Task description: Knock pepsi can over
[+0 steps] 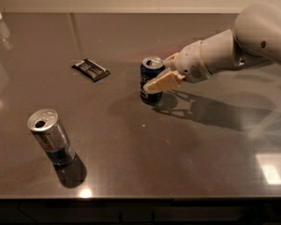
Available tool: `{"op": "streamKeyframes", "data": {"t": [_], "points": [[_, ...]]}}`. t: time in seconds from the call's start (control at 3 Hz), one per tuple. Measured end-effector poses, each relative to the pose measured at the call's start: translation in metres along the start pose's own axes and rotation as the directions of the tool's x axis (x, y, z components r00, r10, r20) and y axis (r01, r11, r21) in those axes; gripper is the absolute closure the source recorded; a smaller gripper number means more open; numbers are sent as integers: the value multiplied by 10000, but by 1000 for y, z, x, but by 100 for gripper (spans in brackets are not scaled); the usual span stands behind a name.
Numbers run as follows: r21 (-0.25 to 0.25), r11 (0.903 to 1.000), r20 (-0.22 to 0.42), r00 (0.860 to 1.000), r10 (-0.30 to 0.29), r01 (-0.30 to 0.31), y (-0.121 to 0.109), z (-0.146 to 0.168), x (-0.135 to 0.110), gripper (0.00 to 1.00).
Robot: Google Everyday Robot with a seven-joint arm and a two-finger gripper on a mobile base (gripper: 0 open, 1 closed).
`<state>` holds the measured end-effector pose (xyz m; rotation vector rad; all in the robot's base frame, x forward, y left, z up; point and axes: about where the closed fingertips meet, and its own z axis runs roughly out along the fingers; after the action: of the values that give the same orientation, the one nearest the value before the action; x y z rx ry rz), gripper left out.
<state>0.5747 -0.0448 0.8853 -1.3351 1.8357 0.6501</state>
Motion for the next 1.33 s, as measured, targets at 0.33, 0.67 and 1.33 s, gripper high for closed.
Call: {"op": "streamKeyframes", "data": {"t": [0.33, 0.67, 1.33], "points": [[-183, 9998, 249, 9996, 112, -108, 2, 4, -4, 64], [-325, 9994, 385, 9992, 102, -89, 5, 5, -10, 87], [-414, 9983, -1055, 9934, -442, 400, 9, -10, -22, 100]]}}
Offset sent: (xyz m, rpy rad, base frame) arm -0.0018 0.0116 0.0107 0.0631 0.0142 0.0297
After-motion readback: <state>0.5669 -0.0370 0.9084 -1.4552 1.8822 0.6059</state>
